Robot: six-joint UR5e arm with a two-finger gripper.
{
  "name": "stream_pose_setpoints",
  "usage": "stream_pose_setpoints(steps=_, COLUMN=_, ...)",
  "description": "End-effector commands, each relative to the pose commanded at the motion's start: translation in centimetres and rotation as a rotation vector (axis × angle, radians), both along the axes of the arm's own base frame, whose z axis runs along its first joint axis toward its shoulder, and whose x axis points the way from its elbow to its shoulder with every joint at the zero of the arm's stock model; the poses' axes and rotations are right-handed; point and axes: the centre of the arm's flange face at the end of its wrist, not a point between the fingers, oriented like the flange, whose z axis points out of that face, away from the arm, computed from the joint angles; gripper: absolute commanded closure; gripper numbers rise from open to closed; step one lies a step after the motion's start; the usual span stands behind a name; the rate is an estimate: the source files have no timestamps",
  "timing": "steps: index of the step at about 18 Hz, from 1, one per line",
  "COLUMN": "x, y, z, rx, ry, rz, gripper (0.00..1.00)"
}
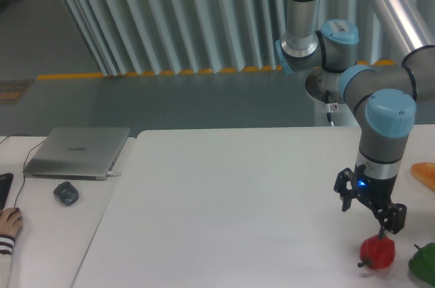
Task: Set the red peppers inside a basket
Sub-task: 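Lower the open gripper around the red bell pepper and close, then lift the grasped red pepper up and carry it away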
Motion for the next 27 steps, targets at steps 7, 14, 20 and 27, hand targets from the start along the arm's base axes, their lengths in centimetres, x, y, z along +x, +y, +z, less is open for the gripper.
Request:
stream_pose_setpoints(steps=7, x=-1.5, y=-0.3, z=-1.8, rx=-0.040, ry=0.038, rz=0.009, gripper=0.00)
stream_pose_setpoints(steps=14, x=-1.2, y=0.2, z=-5.9, rx=-0.151, ry=0.065, rz=0.010, gripper=0.00)
stream_pose_setpoints(steps=20, x=-0.9, y=1.2, z=-7.4, rx=-0.166, ry=0.084, rz=0.012, gripper=0.00)
stream_pose_setpoints(steps=27, x=-0.9, y=1.2, z=-6.8, rx=-0.156, ry=0.095, rz=-0.011, gripper=0.86)
